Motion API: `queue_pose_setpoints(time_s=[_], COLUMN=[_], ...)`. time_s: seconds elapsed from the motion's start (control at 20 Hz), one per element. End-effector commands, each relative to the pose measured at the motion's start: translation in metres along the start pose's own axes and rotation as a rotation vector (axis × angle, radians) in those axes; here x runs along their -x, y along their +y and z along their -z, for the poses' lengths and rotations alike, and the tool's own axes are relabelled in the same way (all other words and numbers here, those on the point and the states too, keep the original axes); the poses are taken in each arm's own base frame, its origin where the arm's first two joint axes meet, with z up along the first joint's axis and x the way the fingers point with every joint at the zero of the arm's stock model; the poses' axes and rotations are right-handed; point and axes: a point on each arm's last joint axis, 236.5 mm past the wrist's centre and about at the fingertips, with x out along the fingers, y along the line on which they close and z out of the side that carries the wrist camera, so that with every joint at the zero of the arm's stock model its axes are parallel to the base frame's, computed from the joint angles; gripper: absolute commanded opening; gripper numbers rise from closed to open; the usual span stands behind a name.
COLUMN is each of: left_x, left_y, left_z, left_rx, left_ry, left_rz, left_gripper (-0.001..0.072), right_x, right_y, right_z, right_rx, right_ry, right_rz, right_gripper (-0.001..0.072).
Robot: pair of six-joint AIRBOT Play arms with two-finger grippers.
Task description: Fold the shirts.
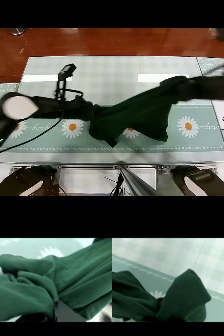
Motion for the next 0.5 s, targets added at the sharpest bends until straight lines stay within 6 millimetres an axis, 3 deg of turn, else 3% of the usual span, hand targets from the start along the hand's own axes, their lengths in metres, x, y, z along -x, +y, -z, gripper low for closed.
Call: queue_pose_setpoints(time_s=[0.0,0.15,0.2,0.25,0.3,0.35,0.45], left_x=[-0.05,-0.07,-0.072,-0.072,-0.068,-0.059,-0.034], left_y=[0.04,0.042,0.041,0.038,0.039,0.046,0.082], left_z=[-0.041,-0.071,-0.077,-0.081,-0.082,-0.08,-0.054], left_rx=[0.07,0.098,0.098,0.093,0.084,0.069,0.054], left_ry=[-0.128,-0.174,-0.175,-0.166,-0.14,-0.095,0.075], left_rz=[-0.068,-0.064,-0.061,-0.058,-0.064,-0.085,-0.158], left_gripper=[0.0035,0.004,0.0131,0.0456,0.0705,0.0705,0.0704], right_x=[-0.082,-0.129,-0.138,-0.143,-0.143,-0.136,-0.109], right_y=[-0.032,-0.031,-0.033,-0.036,-0.04,-0.048,-0.081], right_z=[-0.025,-0.047,-0.053,-0.059,-0.065,-0.07,-0.068], right_rx=[-0.123,-0.307,-0.36,-0.41,-0.442,-0.46,-0.453], right_ry=[0.023,0.073,0.088,0.101,0.108,0.111,0.118], right_rz=[0.007,-0.133,-0.177,-0.219,-0.26,-0.289,-0.257], right_gripper=[0.0032,0.0033,0.0074,0.0261,0.0496,0.064,0.0633])
